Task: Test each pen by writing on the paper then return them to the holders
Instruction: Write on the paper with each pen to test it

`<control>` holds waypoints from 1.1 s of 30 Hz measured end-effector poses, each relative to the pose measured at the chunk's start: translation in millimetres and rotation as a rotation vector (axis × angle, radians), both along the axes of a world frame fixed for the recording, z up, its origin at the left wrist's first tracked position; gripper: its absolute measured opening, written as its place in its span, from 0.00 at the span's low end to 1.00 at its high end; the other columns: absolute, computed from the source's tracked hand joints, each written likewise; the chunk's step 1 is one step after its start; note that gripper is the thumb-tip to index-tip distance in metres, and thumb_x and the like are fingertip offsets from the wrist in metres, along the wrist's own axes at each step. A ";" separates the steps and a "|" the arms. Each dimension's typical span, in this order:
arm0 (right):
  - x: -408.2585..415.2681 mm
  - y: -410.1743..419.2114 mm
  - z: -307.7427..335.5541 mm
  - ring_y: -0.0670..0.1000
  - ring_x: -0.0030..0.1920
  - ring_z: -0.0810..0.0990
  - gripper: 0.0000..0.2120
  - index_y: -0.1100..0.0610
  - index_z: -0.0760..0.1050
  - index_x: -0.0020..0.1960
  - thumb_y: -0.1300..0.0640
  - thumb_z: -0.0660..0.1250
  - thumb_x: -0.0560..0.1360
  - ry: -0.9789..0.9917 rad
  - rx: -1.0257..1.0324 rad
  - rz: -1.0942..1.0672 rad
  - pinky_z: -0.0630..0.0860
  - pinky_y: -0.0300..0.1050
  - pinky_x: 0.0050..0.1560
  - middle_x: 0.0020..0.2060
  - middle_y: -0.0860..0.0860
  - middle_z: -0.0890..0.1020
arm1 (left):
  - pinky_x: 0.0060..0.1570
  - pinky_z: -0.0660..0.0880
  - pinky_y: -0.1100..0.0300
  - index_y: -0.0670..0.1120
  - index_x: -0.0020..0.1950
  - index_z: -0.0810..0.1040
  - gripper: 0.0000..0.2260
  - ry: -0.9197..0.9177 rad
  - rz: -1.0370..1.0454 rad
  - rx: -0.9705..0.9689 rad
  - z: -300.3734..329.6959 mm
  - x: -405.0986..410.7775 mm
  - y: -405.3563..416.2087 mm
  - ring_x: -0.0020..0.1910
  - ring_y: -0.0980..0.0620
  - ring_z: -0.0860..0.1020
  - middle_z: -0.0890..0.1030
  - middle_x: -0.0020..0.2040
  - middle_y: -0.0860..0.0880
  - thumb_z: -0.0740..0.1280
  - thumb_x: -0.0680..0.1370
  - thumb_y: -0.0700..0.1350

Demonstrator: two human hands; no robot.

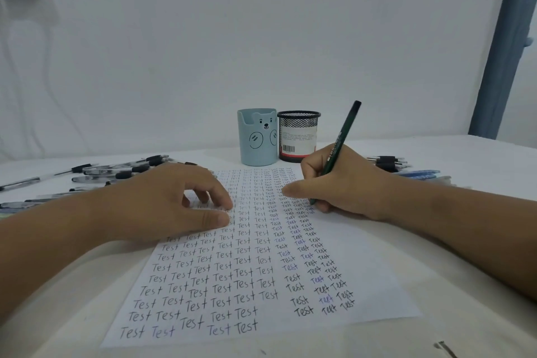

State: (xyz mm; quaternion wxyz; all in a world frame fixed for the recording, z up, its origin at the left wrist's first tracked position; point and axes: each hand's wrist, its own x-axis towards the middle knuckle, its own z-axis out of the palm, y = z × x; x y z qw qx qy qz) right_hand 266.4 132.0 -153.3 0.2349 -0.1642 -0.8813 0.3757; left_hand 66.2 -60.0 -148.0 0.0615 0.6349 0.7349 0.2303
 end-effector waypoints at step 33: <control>-1.4 0.7 -1.6 0.48 0.25 0.73 0.21 0.57 0.66 0.26 0.64 0.71 0.73 -0.026 0.050 0.044 0.71 0.38 0.32 0.22 0.54 0.72 | 0.51 0.75 0.64 0.67 0.51 0.82 0.13 -0.021 -0.002 -0.006 -0.4 -1.1 1.8 0.55 0.63 0.78 0.81 0.52 0.65 0.71 0.68 0.65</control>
